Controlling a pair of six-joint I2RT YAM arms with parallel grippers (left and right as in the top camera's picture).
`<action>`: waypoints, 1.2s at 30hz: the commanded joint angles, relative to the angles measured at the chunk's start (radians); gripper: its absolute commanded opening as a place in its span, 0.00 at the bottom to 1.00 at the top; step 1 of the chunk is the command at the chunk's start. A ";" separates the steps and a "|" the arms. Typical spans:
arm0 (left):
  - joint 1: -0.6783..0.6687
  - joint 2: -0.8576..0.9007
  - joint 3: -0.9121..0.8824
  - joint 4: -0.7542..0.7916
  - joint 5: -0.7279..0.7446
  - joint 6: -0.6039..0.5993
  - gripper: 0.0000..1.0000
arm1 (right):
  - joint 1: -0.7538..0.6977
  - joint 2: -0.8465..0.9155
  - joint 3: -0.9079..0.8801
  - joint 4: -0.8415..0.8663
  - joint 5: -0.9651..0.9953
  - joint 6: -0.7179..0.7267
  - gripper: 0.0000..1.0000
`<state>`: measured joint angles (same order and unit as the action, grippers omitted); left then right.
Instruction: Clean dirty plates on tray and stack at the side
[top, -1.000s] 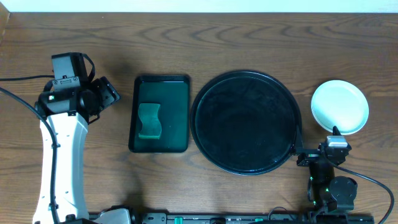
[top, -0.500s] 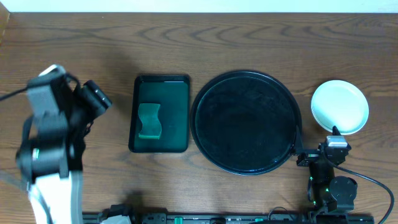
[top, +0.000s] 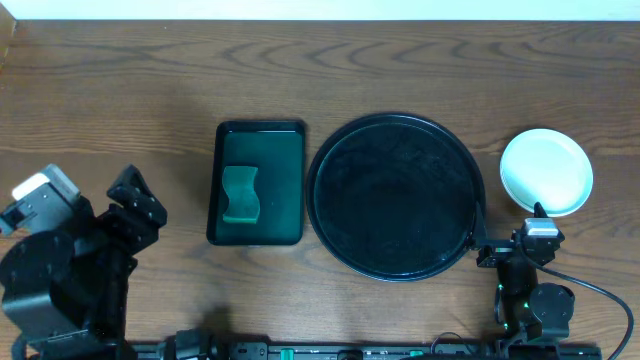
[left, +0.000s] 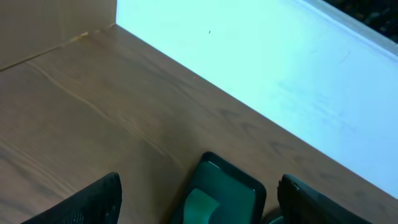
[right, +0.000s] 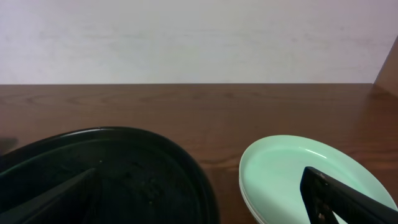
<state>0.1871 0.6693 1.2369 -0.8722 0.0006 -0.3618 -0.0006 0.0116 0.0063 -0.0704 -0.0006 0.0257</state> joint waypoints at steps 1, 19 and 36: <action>0.003 0.001 0.011 -0.003 -0.002 0.006 0.80 | 0.009 -0.007 -0.001 -0.005 -0.005 0.000 0.99; 0.004 -0.315 0.011 -0.018 -0.013 0.013 0.80 | 0.009 -0.007 -0.001 -0.004 -0.005 0.000 0.99; -0.017 -0.531 0.006 -0.302 0.014 0.002 0.80 | 0.009 -0.007 -0.001 -0.004 -0.005 0.000 0.99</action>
<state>0.1825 0.1780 1.2381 -1.1542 0.0013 -0.3622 -0.0006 0.0116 0.0063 -0.0704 -0.0006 0.0254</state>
